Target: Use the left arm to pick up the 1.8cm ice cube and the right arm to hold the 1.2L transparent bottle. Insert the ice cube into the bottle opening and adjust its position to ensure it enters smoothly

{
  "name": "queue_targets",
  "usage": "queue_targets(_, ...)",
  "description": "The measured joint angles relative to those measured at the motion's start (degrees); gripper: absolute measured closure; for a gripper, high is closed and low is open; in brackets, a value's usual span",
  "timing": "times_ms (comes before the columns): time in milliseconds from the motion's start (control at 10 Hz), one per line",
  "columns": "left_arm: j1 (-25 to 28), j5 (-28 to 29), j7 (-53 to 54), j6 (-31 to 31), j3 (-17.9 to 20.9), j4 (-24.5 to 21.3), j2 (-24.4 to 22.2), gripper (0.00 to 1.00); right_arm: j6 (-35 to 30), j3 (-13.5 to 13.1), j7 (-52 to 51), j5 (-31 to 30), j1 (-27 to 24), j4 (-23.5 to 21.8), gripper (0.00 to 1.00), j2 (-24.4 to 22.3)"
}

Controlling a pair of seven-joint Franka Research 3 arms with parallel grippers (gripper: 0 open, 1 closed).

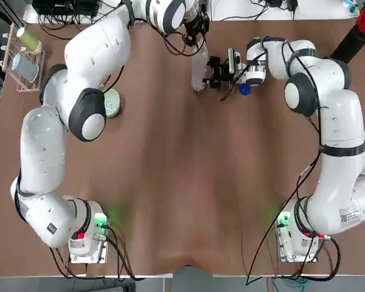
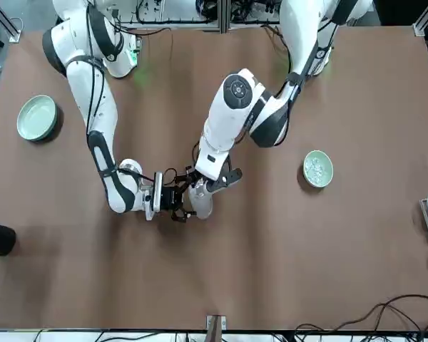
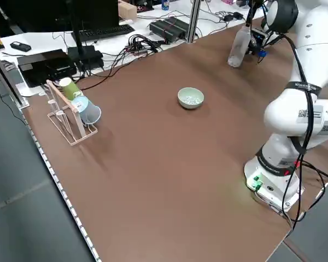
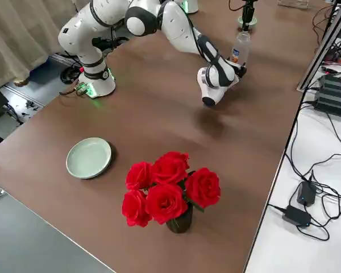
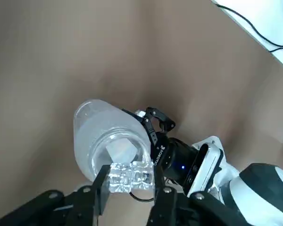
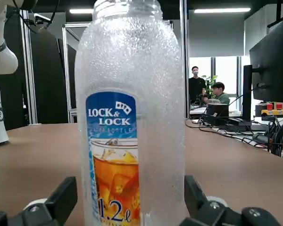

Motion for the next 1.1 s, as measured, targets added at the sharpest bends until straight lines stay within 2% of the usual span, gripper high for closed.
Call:
queue_targets(900,0.0,0.2,0.0,-0.2,0.1,-0.4,0.5,0.59,0.0,0.0,0.0,0.0,0.0,0.0,0.0,0.0)
queue_targets(1100,0.0,0.2,0.1,-0.2,0.1,-0.5,0.5,0.55,0.0,-0.1,0.0,0.0,0.0,0.0,0.0,0.0)
